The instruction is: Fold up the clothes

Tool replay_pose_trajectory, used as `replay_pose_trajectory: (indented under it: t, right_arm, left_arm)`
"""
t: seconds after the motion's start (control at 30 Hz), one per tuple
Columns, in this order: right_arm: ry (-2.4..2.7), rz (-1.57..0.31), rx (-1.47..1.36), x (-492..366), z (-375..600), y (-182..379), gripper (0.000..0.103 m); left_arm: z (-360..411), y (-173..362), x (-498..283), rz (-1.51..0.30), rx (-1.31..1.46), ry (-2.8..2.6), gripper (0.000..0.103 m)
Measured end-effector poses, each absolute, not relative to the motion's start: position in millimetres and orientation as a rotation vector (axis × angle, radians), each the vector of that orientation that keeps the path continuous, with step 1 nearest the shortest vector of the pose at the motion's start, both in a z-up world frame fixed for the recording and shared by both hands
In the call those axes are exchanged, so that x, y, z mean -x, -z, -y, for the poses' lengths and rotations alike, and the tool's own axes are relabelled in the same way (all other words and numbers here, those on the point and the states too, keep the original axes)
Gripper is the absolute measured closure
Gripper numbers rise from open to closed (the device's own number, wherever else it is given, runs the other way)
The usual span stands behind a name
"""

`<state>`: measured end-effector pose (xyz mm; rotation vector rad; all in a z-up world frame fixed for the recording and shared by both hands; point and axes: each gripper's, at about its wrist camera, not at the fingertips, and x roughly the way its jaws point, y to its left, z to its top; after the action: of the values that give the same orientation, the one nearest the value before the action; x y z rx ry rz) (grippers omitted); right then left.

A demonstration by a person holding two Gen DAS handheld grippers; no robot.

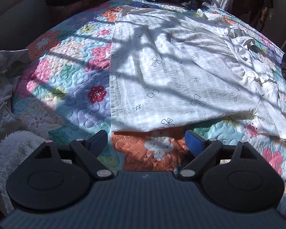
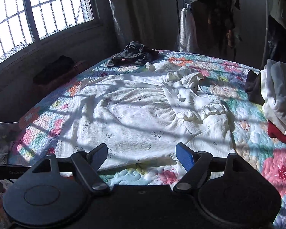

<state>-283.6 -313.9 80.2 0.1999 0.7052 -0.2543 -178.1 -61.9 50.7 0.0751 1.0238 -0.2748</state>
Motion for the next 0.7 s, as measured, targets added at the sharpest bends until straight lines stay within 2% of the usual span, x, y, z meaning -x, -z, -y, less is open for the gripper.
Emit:
replay_pose_trajectory:
  t: [0.17, 0.33, 0.7]
  right_arm:
    - [0.294, -0.760, -0.203, 279.8, 310.0, -76.3, 0.019]
    - [0.288, -0.786, -0.171, 275.5, 298.8, -73.4, 0.019]
    - [0.266, -0.803, -0.154, 273.5, 286.3, -72.0, 0.019]
  left_arm:
    - [77.4, -59.4, 192.7, -1.004, -0.117, 0.314, 0.005]
    - [93.2, -67.0, 204.8, -0.934, -0.187, 0.322, 0.004]
    - [98.8, -67.1, 209.5, -0.920, -0.224, 0.318, 0.004]
